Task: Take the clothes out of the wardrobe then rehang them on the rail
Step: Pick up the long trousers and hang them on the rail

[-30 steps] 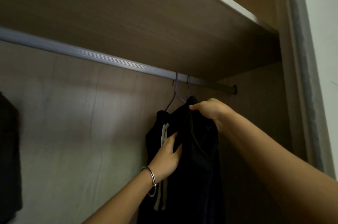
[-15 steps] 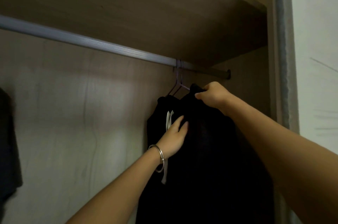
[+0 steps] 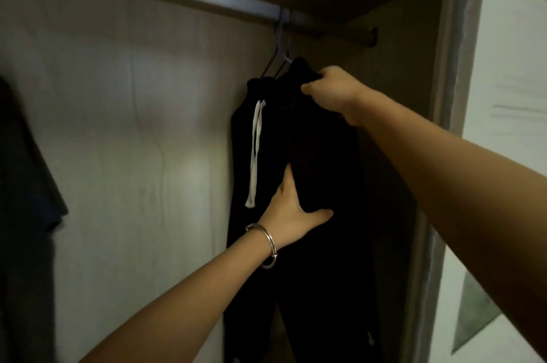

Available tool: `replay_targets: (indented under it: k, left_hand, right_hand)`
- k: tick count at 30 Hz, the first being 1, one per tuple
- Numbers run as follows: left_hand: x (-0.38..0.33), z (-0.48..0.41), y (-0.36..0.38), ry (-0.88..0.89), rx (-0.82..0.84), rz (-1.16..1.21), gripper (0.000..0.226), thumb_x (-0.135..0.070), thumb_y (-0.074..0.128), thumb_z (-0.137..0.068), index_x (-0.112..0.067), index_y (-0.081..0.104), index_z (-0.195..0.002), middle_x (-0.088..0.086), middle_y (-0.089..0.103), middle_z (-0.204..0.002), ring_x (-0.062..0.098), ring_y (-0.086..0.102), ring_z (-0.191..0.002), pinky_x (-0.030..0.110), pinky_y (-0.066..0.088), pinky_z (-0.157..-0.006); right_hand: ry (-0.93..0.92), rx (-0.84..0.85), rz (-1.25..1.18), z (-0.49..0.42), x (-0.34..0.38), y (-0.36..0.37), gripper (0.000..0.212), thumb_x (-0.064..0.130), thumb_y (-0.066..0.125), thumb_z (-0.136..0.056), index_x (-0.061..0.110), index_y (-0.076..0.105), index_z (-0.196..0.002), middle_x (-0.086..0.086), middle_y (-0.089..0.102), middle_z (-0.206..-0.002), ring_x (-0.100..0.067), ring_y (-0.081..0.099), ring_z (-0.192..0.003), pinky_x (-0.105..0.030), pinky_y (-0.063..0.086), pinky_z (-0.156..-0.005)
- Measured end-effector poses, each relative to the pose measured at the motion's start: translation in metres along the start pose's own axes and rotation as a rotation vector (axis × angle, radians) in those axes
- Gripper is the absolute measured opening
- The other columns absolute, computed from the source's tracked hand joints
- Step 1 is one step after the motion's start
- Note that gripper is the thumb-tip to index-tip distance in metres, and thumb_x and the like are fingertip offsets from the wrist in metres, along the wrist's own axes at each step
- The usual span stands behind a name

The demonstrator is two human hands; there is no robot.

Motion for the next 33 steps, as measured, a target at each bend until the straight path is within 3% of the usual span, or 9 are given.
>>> replay_targets:
  k: [4,9,14,17,19,23,27,31,33]
  left_hand:
    - [0.026,0.018,0.012,-0.087,0.037,-0.075,0.09,-0.02,0.061,-0.083,-0.026,-0.003,-0.147,0.004,0.051,-0.128,0.014,0.058,-0.101,0.013,0.051,-0.081]
    - [0.057,0.038,0.008,-0.147,-0.043,-0.144,0.034,-0.01,0.033,-0.097,-0.01,0.045,-0.129,-0.006,0.048,-0.068,0.004,0.044,-0.051,0.005,0.036,-0.037]
    - [0.079,0.049,0.004,-0.17,-0.108,-0.186,0.019,-0.011,0.039,-0.096,-0.006,0.056,-0.089,-0.002,0.046,-0.062,0.007,0.041,-0.049,0.007,0.037,-0.038]
    - [0.097,0.065,0.013,-0.214,-0.071,-0.187,0.022,-0.012,0.043,-0.095,-0.009,0.049,-0.073,-0.003,0.042,-0.057,0.008,0.038,-0.048,0.009,0.034,-0.037]
    - [0.111,0.082,0.019,-0.264,-0.026,-0.167,0.02,-0.014,0.045,-0.094,-0.011,0.057,-0.079,-0.002,0.052,-0.062,0.01,0.046,-0.052,0.007,0.035,-0.04]
    - [0.133,0.125,0.03,-0.362,0.078,-0.106,0.025,-0.013,0.045,-0.094,-0.01,0.063,-0.111,0.004,0.067,-0.103,0.017,0.063,-0.095,0.015,0.046,-0.076]
    - [0.152,0.176,0.05,-0.441,0.172,0.009,0.022,-0.011,0.048,-0.092,-0.009,0.065,-0.106,-0.002,0.066,-0.093,0.012,0.062,-0.088,0.02,0.048,-0.084]
    - [0.182,0.225,0.061,-0.516,0.259,0.015,0.017,-0.009,0.05,-0.091,-0.016,0.065,-0.093,-0.013,0.062,-0.077,-0.002,0.061,-0.069,0.005,0.045,-0.067]
    - [0.195,0.24,0.062,-0.581,0.25,0.043,0.021,-0.008,0.053,-0.089,-0.024,0.062,-0.08,-0.008,0.064,-0.076,-0.007,0.061,-0.058,0.018,0.051,-0.073]
  right_hand:
    - [0.027,0.016,-0.146,0.005,-0.003,0.01,0.044,0.022,0.047,-0.094,0.006,0.041,-0.134,-0.007,0.057,-0.107,-0.02,0.06,-0.091,-0.022,0.044,-0.055]
    - [-0.004,0.026,-0.162,0.01,-0.013,0.02,0.037,0.018,0.044,-0.095,0.009,0.043,-0.131,-0.001,0.055,-0.088,-0.014,0.058,-0.074,-0.02,0.047,-0.051]
    - [-0.017,-0.104,-0.038,0.022,-0.029,0.022,0.032,0.02,0.047,-0.092,0.009,0.052,-0.122,-0.009,0.058,-0.105,-0.025,0.059,-0.093,-0.025,0.047,-0.058]
    - [-0.026,-0.107,-0.008,0.043,-0.039,0.035,0.034,0.02,0.052,-0.091,0.011,0.053,-0.124,-0.01,0.06,-0.119,-0.025,0.058,-0.108,-0.03,0.052,-0.083]
    - [-0.029,-0.092,-0.051,0.063,-0.051,0.047,0.031,0.026,0.05,-0.093,0.012,0.055,-0.12,-0.007,0.062,-0.116,-0.021,0.06,-0.104,-0.03,0.051,-0.088]
    - [0.061,-0.103,-0.256,0.109,-0.083,0.066,0.033,0.047,0.038,-0.095,0.026,0.053,-0.075,0.01,0.053,-0.072,-0.003,0.05,-0.064,-0.018,0.039,-0.057]
    - [0.089,-0.054,-0.171,0.159,-0.133,0.1,0.037,0.036,0.05,-0.093,0.015,0.053,-0.123,0.008,0.056,-0.11,-0.011,0.056,-0.106,-0.024,0.047,-0.088]
    - [0.19,0.061,-0.062,0.201,-0.186,0.138,0.04,0.025,0.056,-0.091,0.011,0.051,-0.129,-0.003,0.06,-0.124,-0.018,0.057,-0.114,-0.025,0.046,-0.091]
    - [0.25,0.095,0.038,0.209,-0.209,0.152,0.039,0.023,0.053,-0.093,0.01,0.052,-0.129,-0.008,0.06,-0.128,-0.024,0.056,-0.118,-0.023,0.042,-0.091]
Point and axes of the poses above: each hand's wrist, its own z-axis away from the middle knuckle, its own y-axis out of the palm, x = y × z, the point moved 5 cm from there along -z, towards the middle knuckle
